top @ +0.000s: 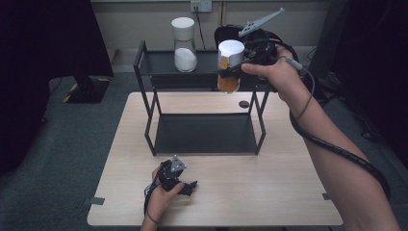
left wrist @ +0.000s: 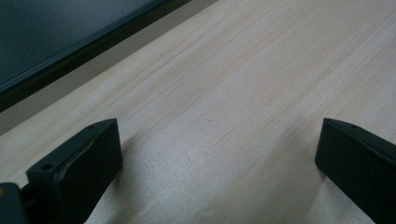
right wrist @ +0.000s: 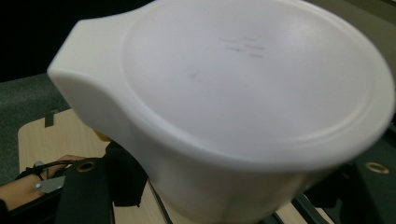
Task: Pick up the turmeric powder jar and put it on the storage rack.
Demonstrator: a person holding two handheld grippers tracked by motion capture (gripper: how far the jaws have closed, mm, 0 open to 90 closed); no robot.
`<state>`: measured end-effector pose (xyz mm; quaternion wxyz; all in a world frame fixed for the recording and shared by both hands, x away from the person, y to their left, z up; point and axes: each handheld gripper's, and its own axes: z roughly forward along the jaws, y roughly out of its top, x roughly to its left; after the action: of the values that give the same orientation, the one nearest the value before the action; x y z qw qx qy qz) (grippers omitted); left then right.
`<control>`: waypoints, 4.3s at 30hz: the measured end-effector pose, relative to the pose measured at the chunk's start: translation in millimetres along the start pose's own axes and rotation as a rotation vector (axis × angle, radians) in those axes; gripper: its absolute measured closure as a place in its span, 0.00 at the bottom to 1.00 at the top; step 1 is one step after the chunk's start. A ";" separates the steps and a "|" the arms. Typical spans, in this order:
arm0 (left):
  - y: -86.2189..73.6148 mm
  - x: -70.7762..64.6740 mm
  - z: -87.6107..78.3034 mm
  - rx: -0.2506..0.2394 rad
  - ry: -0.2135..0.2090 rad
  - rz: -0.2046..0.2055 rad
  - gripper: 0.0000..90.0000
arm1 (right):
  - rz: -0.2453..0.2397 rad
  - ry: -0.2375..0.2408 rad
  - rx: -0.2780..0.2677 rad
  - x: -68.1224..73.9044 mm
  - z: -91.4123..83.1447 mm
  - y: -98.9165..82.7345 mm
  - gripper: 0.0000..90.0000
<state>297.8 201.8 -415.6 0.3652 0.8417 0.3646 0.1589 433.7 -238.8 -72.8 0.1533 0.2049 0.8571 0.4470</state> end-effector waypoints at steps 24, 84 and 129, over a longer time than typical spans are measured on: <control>-0.3 -0.2 0.1 -0.001 0.001 0.001 0.00 | 0.071 -0.103 -0.002 -8.6 6.9 39.1 0.33; -0.2 -0.1 0.1 -0.001 0.000 0.001 0.00 | 0.140 -0.302 0.022 7.6 46.1 34.3 0.03; -0.4 -0.2 0.1 -0.003 0.001 -0.001 0.00 | 0.126 -0.089 -0.095 36.4 29.2 -83.0 0.02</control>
<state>297.5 201.7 -416.0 0.3662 0.8409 0.3650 0.1597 397.3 -243.3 -160.7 0.1724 0.2703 0.8127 0.4866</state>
